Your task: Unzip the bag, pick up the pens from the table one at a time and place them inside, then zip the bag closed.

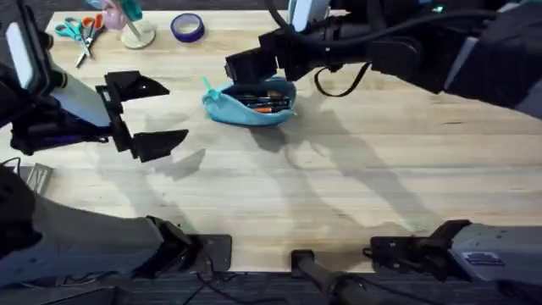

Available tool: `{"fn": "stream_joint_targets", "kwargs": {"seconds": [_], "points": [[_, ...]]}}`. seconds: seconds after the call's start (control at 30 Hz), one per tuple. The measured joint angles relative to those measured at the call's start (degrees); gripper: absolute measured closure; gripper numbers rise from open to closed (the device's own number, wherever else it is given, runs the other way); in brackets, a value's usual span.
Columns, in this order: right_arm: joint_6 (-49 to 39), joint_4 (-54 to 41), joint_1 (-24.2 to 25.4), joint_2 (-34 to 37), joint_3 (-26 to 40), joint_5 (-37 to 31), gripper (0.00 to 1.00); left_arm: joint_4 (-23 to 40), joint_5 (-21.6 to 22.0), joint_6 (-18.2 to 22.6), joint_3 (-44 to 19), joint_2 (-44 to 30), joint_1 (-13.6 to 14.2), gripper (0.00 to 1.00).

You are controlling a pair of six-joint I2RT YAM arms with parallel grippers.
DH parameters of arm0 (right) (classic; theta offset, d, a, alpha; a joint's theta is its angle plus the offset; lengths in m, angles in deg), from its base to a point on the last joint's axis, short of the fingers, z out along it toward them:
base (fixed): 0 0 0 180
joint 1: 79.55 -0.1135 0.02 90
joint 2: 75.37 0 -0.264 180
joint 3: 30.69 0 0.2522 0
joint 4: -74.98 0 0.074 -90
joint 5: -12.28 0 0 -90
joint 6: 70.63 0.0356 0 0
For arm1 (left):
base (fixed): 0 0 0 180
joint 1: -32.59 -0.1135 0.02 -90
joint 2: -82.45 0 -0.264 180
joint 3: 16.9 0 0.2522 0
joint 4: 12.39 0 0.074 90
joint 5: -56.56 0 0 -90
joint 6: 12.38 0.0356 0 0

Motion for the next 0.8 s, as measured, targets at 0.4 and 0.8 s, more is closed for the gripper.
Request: {"fn": "stream_joint_targets", "kwargs": {"seconds": [0.4, 0.8], "points": [[0.1, 0.0, 0.0, 0.0, 0.0, 0.0, 0.005, -3.2, -1.3, 0.0, -0.1, -3.8, -0.8, 0.006], [0.1, 0.2, 0.0, 0.0, 0.0, 0.0, 0.005, -3.5, -1.3, 0.0, -0.1, -3.8, -0.8, 0.008]]}}
